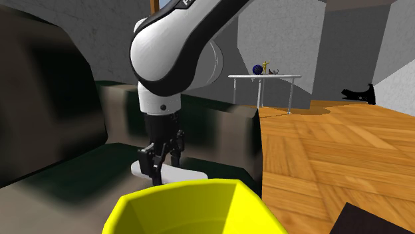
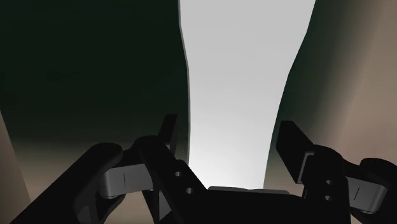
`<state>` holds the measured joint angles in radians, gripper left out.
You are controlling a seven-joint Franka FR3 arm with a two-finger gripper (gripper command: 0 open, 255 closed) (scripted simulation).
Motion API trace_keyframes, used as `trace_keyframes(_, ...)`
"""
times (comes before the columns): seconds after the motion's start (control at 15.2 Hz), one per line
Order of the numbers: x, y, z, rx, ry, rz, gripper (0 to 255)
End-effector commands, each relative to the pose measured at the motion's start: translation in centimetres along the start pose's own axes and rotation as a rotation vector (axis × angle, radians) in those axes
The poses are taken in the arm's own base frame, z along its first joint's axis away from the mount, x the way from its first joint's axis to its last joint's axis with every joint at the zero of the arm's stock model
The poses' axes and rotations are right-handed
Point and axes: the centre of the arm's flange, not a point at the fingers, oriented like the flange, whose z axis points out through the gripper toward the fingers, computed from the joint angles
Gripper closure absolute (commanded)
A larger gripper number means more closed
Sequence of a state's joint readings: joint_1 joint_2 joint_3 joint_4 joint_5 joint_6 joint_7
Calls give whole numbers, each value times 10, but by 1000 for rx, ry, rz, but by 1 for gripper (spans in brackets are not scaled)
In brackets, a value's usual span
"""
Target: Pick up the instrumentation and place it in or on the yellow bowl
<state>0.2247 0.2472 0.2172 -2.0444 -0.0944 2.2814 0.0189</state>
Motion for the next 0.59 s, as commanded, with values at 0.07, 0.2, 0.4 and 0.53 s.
trace_keyframes(0.07, 0, 0, -16, 0, 0, 0, 255)
trace_keyframes(0.2, 0, 1, -27, 0, 0, 0, 255)
trace_keyframes(0.4, 0, 1, -43, 0, 0, 0, 255)
trace_keyframes(0.53, 0, 1, -53, 0, 0, 0, 255)
